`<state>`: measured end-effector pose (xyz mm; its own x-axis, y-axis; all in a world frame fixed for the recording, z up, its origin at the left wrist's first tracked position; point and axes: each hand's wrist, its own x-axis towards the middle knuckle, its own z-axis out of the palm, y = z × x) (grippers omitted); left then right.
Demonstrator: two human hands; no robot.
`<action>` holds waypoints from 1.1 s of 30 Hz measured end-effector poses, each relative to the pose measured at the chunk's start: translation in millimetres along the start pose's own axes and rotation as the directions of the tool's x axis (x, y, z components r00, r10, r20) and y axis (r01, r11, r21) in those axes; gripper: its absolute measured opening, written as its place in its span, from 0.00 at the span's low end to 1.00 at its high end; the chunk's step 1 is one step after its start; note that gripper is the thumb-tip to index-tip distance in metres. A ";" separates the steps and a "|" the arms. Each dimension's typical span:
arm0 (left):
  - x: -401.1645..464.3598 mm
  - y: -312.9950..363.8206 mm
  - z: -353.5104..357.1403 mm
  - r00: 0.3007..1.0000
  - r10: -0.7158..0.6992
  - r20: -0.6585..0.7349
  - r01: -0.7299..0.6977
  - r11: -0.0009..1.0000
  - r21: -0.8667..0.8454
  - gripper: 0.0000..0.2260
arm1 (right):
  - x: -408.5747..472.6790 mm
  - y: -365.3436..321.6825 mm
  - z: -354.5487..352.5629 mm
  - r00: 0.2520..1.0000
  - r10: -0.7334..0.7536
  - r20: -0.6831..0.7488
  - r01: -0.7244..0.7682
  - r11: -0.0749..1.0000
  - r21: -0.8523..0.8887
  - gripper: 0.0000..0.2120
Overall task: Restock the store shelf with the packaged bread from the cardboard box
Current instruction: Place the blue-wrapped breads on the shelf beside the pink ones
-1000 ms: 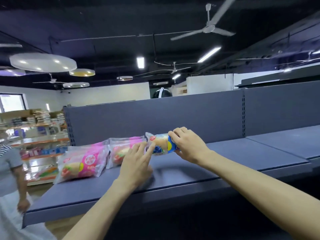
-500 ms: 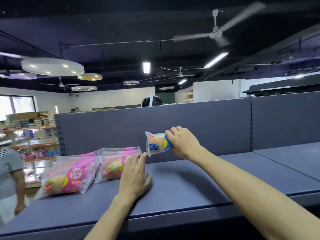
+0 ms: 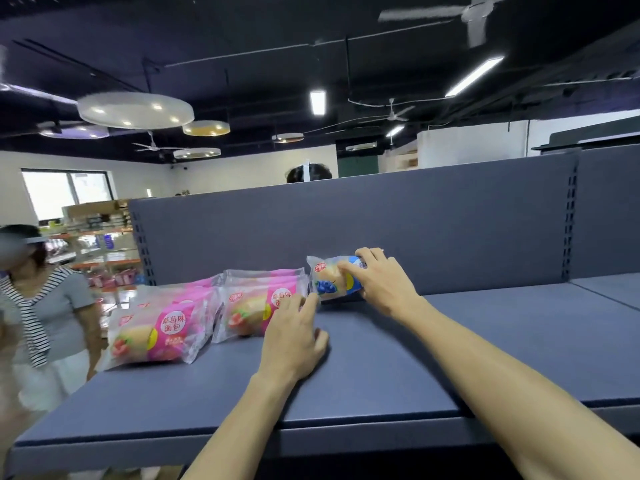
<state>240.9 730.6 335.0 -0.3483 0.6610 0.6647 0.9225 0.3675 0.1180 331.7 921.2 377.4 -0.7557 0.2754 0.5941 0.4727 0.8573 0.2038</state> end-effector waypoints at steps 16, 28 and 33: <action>1.0 -7.1 11.9 1.000 0.002 0.026 -0.004 0.997 0.073 0.13 | 0.8 -22.7 31.0 0.995 0.023 -0.097 -0.018 0.999 0.049 0.26; -0.1 -5.0 9.2 1.000 -0.001 0.017 -0.001 0.998 0.063 0.11 | -4.4 -18.6 32.2 0.999 -0.012 -0.031 0.014 0.998 0.062 0.31; 0.1 -6.0 9.5 1.000 -0.004 0.016 0.003 0.999 0.052 0.11 | 0.3 -20.5 28.7 0.999 -0.013 -0.040 0.014 0.999 0.041 0.25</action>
<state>233.8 734.7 327.3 -0.3546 0.6702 0.6520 0.9115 0.4032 0.0813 308.7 916.2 351.0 -0.7428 0.2467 0.6224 0.4425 0.8785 0.1800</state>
